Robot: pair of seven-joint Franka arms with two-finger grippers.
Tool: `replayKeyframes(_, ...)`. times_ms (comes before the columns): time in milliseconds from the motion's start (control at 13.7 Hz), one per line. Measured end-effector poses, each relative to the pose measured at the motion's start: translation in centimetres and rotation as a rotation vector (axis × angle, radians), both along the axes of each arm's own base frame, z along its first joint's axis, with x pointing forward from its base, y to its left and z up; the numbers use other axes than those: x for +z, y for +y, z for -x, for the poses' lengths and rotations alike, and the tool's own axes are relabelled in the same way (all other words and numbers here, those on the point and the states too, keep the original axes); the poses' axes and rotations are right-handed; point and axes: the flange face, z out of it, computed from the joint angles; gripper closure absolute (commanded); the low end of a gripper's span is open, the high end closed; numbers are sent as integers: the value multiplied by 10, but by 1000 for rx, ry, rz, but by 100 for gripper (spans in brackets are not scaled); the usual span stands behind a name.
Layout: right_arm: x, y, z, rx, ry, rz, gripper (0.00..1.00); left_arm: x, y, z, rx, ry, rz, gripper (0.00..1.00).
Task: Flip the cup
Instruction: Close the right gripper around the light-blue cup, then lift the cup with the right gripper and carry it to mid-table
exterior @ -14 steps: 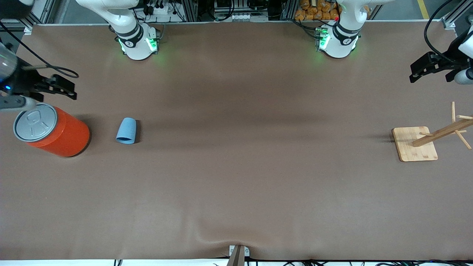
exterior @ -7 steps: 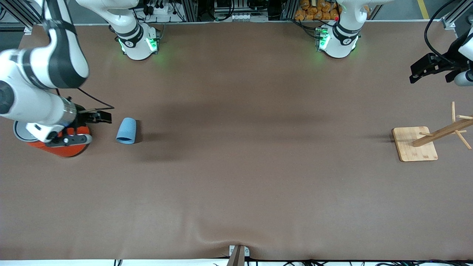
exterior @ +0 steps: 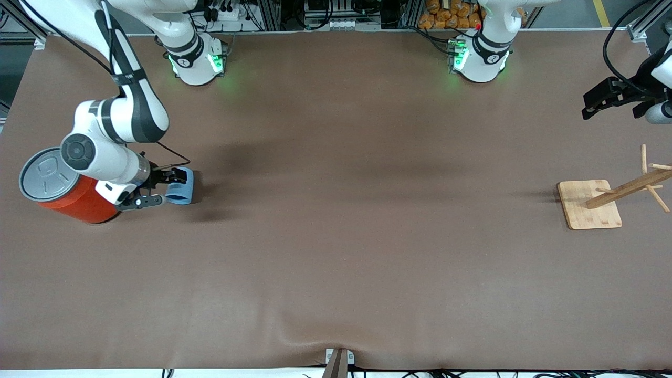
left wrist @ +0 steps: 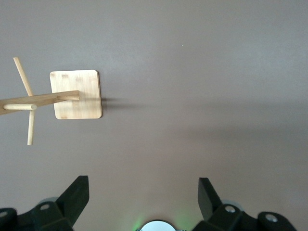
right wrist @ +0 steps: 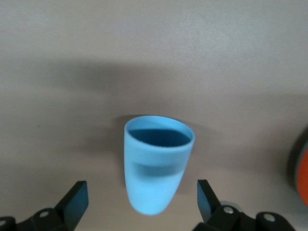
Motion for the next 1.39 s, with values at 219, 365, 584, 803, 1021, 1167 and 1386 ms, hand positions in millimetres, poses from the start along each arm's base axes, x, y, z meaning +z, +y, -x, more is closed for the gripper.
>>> replayKeyframes(219,-25,-9,-2,-16,1,-4,0,0,0,0,0,1,0,0)
replayKeyframes(365,-38,-14,-3,-14,-2,-7,0,0,0,0,1,1,0,0)
replayKeyframes(584,-53,-22,-3,-23,3,-9,10,0,4,0,7,0,0,0)
replayKeyframes(803,-58,-27,-5,-35,-8,-12,81,0,5,-1,9,0,0,0)
replayKeyframes(1021,-57,-25,-7,-31,-12,-12,93,0,6,-1,11,0,0,0)
replayKeyframes(1167,-51,-12,-13,-7,-5,-17,94,0,6,-1,12,0,0,0)
replayKeyframes(1386,-12,51,-40,79,10,-43,94,0,5,-1,10,0,4,0)
